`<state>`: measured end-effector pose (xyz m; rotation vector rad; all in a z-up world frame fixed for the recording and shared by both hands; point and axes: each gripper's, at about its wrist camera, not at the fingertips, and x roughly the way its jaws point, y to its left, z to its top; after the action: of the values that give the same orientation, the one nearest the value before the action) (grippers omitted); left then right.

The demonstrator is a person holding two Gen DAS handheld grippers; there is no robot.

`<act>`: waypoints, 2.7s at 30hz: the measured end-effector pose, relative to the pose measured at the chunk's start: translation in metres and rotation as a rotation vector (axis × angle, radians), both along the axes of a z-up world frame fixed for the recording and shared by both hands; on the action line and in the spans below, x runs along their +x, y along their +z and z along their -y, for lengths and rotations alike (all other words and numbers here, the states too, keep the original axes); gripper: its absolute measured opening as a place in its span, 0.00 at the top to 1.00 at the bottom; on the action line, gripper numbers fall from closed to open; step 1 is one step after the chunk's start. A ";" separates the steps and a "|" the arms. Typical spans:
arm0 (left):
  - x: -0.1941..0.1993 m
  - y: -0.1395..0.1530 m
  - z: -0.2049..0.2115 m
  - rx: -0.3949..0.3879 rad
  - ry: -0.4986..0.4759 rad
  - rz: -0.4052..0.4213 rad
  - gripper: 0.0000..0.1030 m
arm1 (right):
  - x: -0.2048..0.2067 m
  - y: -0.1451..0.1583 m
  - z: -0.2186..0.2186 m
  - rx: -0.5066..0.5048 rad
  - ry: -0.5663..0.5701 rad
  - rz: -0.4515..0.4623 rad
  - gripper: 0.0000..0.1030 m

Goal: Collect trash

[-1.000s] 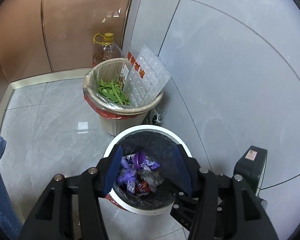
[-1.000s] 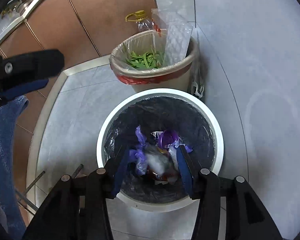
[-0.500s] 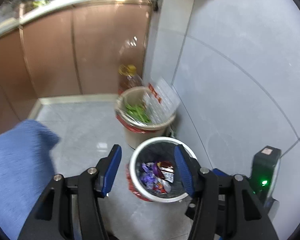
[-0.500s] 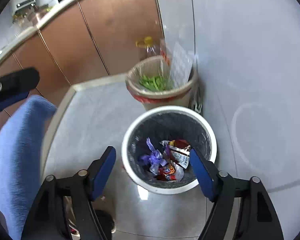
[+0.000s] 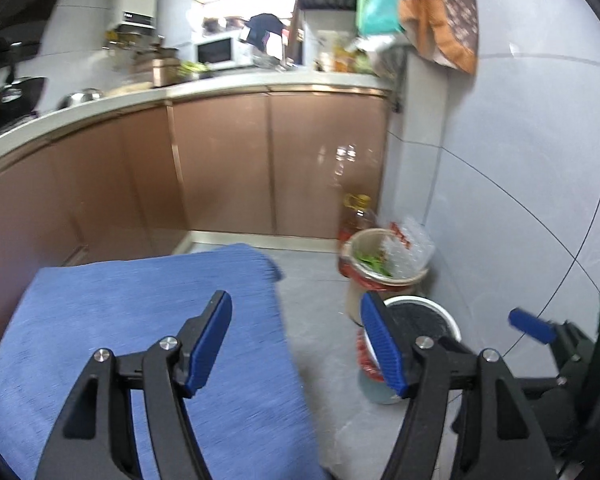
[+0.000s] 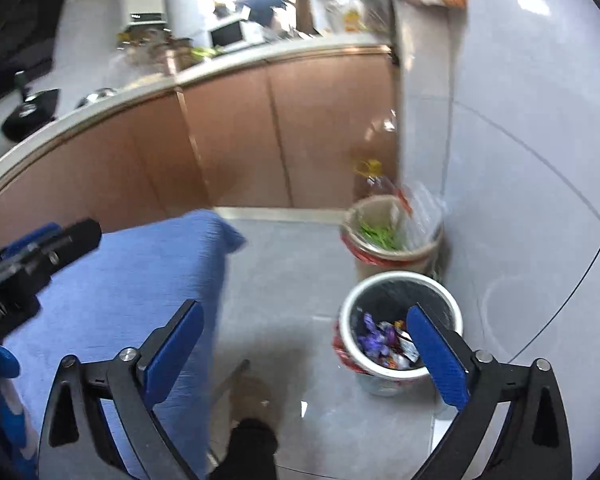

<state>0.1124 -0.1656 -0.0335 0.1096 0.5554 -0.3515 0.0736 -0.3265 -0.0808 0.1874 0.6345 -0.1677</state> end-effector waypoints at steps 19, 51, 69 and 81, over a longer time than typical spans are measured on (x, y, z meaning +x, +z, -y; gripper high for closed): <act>-0.098 0.041 -0.164 0.031 0.338 0.185 0.28 | -0.075 0.079 -0.145 -0.159 0.195 0.211 0.00; -0.118 0.045 -0.216 0.003 0.495 0.246 0.25 | -0.085 0.087 -0.141 -0.188 0.152 0.272 0.00; -0.115 0.040 -0.202 0.004 0.427 0.242 0.25 | -0.082 0.083 -0.132 -0.176 0.138 0.267 0.00; -0.111 0.039 -0.190 0.008 0.373 0.234 0.25 | -0.087 0.081 -0.122 -0.175 0.088 0.272 0.00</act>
<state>0.0016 0.0249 0.0052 0.0517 0.3360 0.0276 -0.0134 -0.2048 0.0005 0.0116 0.3541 -0.1095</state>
